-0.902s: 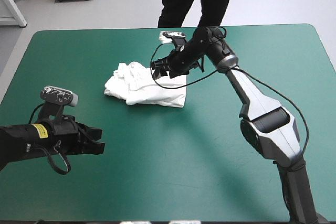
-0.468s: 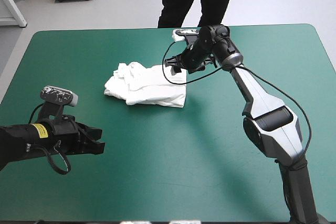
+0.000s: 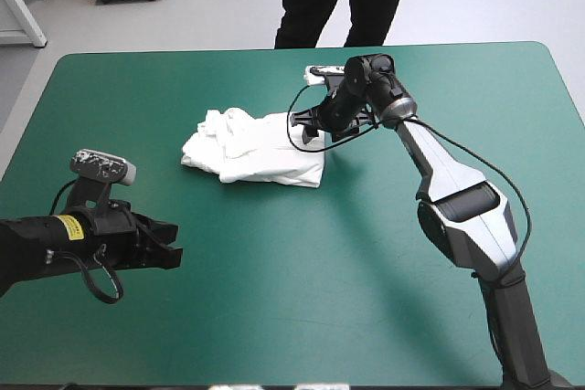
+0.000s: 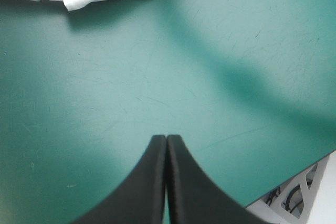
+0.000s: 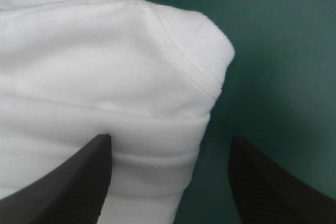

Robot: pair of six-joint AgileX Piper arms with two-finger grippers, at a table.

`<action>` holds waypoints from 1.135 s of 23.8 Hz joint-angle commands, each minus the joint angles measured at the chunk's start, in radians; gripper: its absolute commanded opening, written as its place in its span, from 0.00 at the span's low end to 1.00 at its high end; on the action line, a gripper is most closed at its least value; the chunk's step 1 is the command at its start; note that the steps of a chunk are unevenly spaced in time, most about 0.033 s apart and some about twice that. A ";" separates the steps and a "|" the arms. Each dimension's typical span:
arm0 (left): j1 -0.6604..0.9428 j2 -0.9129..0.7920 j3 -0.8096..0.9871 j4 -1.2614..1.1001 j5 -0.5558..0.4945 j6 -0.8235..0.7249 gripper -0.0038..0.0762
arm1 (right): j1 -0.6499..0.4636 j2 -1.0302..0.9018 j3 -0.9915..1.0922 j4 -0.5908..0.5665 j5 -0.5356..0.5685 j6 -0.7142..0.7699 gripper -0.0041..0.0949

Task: Fold the cloth

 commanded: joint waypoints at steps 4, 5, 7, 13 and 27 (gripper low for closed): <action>-0.002 -0.006 -0.024 -0.016 0.034 0.003 0.04 | -0.008 -0.038 0.041 0.092 0.003 -0.003 0.66; -0.002 -0.006 -0.024 -0.016 0.032 0.003 0.04 | -0.008 -0.034 0.047 0.117 0.003 -0.005 0.66; -0.002 -0.006 -0.024 -0.012 0.031 0.003 0.04 | -0.008 -0.024 0.057 0.177 0.003 -0.026 0.66; -0.002 -0.006 -0.024 0.024 0.025 0.003 0.04 | 0.001 -0.017 0.060 0.218 0.003 -0.064 0.21; -0.002 -0.006 -0.024 0.024 0.028 -0.041 0.04 | -0.061 -0.125 0.180 -0.094 -0.097 -0.062 0.02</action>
